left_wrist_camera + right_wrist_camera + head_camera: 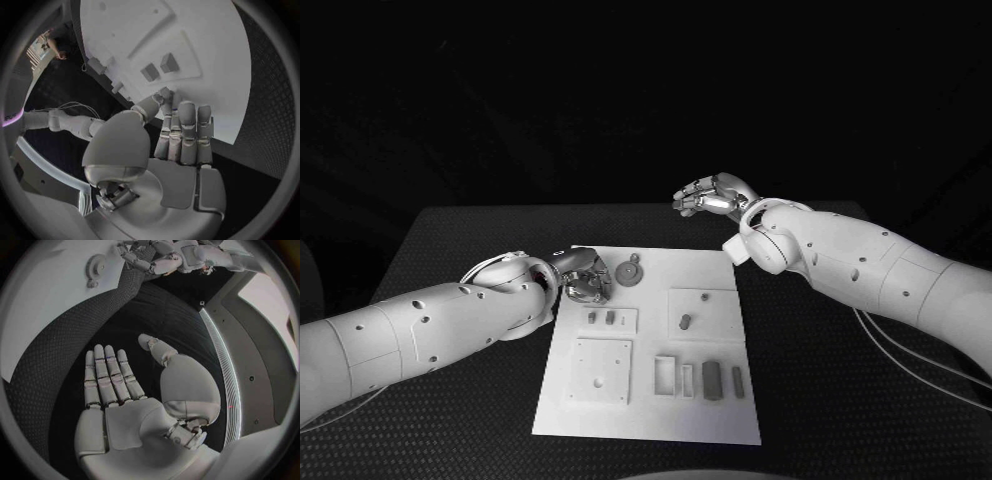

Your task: Assemble the parts on the task board

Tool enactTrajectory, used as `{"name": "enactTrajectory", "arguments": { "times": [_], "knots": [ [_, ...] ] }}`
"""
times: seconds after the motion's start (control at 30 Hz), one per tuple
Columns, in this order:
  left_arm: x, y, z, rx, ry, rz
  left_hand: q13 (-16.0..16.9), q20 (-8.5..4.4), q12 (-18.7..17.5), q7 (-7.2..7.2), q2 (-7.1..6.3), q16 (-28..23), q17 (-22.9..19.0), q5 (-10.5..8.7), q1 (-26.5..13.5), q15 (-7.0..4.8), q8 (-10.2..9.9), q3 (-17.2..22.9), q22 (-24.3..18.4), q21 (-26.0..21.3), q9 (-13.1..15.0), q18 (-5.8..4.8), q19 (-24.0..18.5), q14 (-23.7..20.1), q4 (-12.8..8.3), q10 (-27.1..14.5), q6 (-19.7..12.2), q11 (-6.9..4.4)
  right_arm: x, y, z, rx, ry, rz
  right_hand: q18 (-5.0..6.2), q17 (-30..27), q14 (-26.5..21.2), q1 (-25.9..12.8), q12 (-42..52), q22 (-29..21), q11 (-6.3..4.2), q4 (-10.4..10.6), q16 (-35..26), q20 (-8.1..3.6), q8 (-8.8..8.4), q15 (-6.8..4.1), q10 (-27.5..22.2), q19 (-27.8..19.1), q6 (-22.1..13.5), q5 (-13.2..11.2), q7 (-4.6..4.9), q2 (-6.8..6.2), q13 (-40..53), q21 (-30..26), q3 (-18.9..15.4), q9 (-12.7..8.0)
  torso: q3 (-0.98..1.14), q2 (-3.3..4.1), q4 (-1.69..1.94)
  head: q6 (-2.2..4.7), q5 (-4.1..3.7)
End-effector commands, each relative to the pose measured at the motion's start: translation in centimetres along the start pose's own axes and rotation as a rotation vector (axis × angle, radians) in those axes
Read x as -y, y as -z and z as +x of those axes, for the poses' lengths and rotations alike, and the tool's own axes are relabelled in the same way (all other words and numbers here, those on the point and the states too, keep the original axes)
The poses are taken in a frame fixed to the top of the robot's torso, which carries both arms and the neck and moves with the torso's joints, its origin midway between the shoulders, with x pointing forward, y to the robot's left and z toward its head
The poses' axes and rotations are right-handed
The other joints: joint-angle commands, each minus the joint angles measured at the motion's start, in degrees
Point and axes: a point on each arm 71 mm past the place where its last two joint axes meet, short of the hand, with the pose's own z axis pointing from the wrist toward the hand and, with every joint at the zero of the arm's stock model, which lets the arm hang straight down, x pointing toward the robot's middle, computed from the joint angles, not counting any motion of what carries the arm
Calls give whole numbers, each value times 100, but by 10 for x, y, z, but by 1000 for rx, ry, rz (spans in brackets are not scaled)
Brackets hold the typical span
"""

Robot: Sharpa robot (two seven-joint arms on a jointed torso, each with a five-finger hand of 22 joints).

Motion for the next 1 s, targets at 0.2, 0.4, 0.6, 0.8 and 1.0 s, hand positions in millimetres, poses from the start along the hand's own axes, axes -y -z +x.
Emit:
{"name": "enactTrajectory", "arguments": {
  "times": [0.2,0.4,0.6,0.8,1.0],
  "knots": [
    [1,-1,5,-41,-20,-2,10,-593,28,2,57,-1,-9,41,5,-26,19,29,-8,12,11,10,-15,-30,6,40,26,0,-1,0,2,-13,-2,-7,-95,-6,-42,-11,-31,12,11,-13,23,-12,34,15,48,15,-40,31,148,33,6,-26,-7,-8,-1,-1,1,4,-10],
    [2,-4,10,-100,-56,-39,10,-594,25,2,58,1,-9,41,9,-27,20,30,-9,13,11,10,-15,-29,4,42,26,0,-1,0,2,-14,-2,-7,-95,-7,-42,-10,-31,14,11,-13,23,-12,35,15,49,15,-40,31,148,32,6,-29,-7,-9,-5,-3,7,-9,-14],
    [5,-7,16,-113,-63,-37,7,-610,1,5,64,99,31,36,19,-33,19,23,-11,49,11,21,32,52,4,46,18,-5,-1,0,2,-15,-2,-8,-96,-8,-42,-10,-32,16,11,-13,23,-12,36,15,49,16,-40,31,148,31,6,-31,-7,-9,-6,-2,-1,-19,-16],
    [6,-8,18,-126,-63,-38,8,-610,0,5,65,101,32,36,16,-33,20,20,-12,52,12,21,34,46,5,52,20,-5,-1,0,3,-15,-2,-8,-96,-9,-43,-10,-33,17,11,-14,24,-12,36,15,50,16,-40,31,148,30,6,-33,-7,-10,-3,-4,2,-30,-20],
    [4,-7,19,-139,-65,-42,11,-612,2,2,61,109,34,36,19,-36,25,19,-13,56,14,23,36,44,1,65,28,-8,-1,0,1,-14,-2,-6,-96,-9,-43,-10,-34,19,11,-14,24,-12,36,15,50,17,-41,31,148,31,6,-34,-7,-11,-2,-4,6,-37,-35]
  ]
}}
